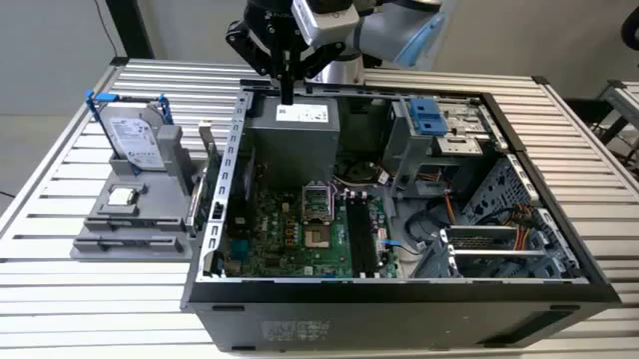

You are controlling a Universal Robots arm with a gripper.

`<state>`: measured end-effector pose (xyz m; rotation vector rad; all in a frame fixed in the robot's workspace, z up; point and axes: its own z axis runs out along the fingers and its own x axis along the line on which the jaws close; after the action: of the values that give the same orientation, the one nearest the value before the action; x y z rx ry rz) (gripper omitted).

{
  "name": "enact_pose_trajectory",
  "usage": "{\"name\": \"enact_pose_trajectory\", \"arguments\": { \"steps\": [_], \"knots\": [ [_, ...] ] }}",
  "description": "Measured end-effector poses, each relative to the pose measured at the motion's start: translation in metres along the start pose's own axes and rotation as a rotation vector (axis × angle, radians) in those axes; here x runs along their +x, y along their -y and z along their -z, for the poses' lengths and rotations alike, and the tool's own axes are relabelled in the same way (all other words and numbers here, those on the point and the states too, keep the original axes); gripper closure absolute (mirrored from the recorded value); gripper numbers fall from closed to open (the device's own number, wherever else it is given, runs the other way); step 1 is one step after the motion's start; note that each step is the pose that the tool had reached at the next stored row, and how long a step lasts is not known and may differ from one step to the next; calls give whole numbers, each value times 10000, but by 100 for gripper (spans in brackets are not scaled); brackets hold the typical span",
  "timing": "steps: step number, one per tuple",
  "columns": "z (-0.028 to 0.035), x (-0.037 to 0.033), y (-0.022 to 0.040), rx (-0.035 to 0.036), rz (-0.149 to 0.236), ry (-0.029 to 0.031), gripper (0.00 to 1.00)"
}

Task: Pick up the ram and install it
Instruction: 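Reach for the ram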

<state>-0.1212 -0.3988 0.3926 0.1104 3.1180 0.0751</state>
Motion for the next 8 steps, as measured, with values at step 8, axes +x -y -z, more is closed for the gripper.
{"name": "enact_pose_trajectory", "arguments": {
  "steps": [8],
  "knots": [
    [1,18,1,1,-1,-1,100]
  ]
}}
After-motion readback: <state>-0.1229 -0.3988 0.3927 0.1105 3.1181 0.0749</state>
